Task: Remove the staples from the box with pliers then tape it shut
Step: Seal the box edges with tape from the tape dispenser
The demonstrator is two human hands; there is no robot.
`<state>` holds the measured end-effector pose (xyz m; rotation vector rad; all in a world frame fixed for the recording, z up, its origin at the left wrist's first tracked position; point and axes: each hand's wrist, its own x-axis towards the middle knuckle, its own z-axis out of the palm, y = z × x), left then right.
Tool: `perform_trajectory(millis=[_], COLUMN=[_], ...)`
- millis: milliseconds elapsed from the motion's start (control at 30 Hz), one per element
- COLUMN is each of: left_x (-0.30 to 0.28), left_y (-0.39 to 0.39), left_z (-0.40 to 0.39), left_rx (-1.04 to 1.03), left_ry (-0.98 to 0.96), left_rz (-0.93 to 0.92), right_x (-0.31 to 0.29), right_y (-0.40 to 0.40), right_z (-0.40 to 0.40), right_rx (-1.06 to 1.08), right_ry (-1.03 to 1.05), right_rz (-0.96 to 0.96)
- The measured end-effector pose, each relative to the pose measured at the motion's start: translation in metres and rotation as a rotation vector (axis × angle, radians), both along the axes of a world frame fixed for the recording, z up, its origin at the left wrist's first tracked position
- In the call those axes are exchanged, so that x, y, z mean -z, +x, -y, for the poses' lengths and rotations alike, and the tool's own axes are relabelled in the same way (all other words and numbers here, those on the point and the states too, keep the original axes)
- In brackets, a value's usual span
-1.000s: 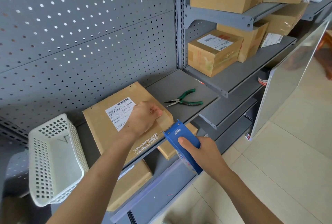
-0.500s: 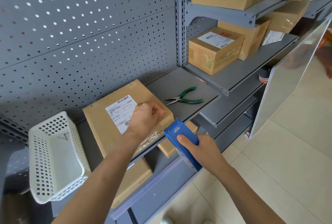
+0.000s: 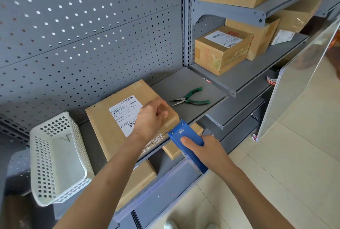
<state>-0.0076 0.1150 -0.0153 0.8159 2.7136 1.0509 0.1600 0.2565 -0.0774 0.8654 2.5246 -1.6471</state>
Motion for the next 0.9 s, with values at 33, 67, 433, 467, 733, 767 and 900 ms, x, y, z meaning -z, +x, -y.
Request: perform_trajectory(millis=[33,67,433,467,733,767,900], left_x=[0.0,0.001,0.004,0.003,0.002,0.001,0.0], left_y=[0.001,0.002,0.0,0.0,0.001,0.001,0.002], left_z=[0.0,0.0,0.0,0.0,0.0,0.0,0.0], left_rx=[0.003,0.006,0.041,0.039,0.024,0.023,0.015], left_ry=[-0.001,-0.001,-0.031,-0.032,-0.036,-0.038,-0.046], left_rz=[-0.006,-0.019,-0.086,-0.084,-0.09,-0.088,-0.072], right_x=[0.0,-0.002,0.0,0.0,0.0,-0.002,-0.006], right_y=[-0.001,-0.002,-0.002,-0.001,0.011,0.012,0.015], right_z=[0.0,0.001,0.001,0.001,-0.001,0.0,-0.001], right_rx=[0.001,0.003,-0.013,-0.01,-0.013,-0.013,-0.003], right_ry=[0.008,0.016,-0.015,-0.028,-0.063,-0.063,-0.049], right_rz=[0.01,0.017,0.027,0.017,-0.056,-0.059,-0.062])
